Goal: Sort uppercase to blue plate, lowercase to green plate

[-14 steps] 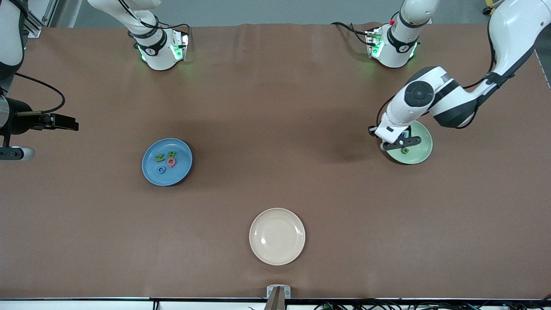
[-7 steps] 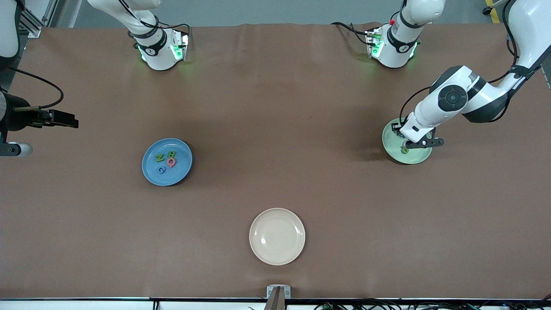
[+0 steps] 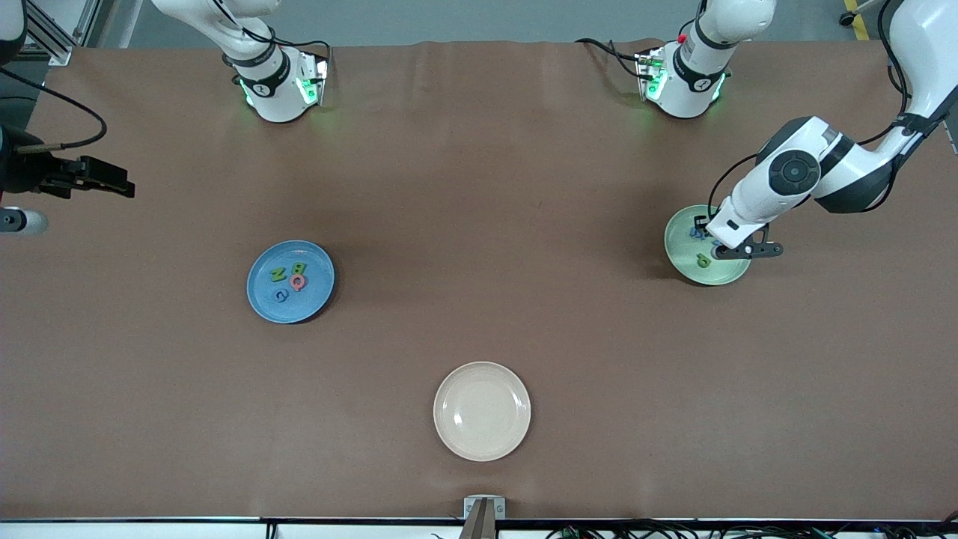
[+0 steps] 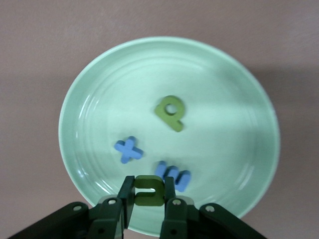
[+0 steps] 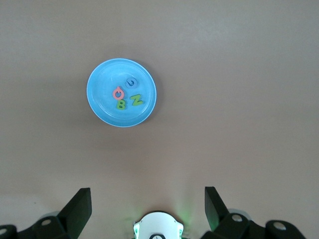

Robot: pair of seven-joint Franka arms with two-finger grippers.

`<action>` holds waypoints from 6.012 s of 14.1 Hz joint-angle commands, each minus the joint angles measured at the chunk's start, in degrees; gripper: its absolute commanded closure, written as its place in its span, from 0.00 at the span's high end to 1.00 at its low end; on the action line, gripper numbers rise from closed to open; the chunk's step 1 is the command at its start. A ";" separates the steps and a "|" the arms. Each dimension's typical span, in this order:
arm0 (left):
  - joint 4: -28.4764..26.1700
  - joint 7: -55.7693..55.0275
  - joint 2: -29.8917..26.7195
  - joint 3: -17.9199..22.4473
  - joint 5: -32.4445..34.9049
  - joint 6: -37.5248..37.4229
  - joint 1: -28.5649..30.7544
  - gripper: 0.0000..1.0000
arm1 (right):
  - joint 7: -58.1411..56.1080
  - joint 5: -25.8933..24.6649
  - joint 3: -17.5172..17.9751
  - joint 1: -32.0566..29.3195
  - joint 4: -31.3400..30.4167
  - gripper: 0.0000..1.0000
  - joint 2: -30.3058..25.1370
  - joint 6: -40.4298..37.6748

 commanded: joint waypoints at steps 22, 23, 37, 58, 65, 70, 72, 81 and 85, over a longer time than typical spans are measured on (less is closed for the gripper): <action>-0.01 3.14 -0.04 4.63 2.51 2.70 0.37 0.97 | -1.95 0.04 -0.10 -2.07 -11.94 1.00 -14.84 3.63; 0.08 3.31 -0.13 4.54 2.51 2.70 0.37 1.00 | -1.95 -0.31 -0.18 -1.90 -10.46 1.00 -14.31 3.81; 10.18 30.26 -12.23 4.89 -26.98 2.79 -3.32 1.00 | -1.77 0.21 -0.45 -2.07 -3.59 1.00 -8.33 1.26; 45.59 51.83 -36.25 5.16 -52.60 -23.74 -2.97 1.00 | -4.06 2.93 -0.80 -4.09 -5.08 1.00 -8.59 3.11; 51.21 49.72 -36.60 2.00 -52.69 -28.92 -2.97 1.00 | -4.15 1.10 -0.45 -3.83 -5.00 1.00 -8.77 3.72; 53.34 49.19 -36.52 7.50 -52.78 -29.91 -10.32 1.00 | -4.06 0.56 -0.45 -3.83 -5.17 1.00 -8.77 3.29; 53.34 49.10 -36.52 16.36 -52.78 -29.91 -19.27 1.00 | -4.06 0.48 -0.45 -3.92 -5.70 1.00 -8.86 3.11; 52.81 49.19 -39.94 68.20 -54.97 -29.91 -70.76 1.00 | -4.06 0.56 -0.01 -3.04 -5.79 1.00 -9.38 2.05; 52.20 49.19 -41.26 78.63 -55.15 -30.08 -81.54 1.00 | -4.06 0.48 -0.01 -2.95 -5.79 1.00 -9.39 2.05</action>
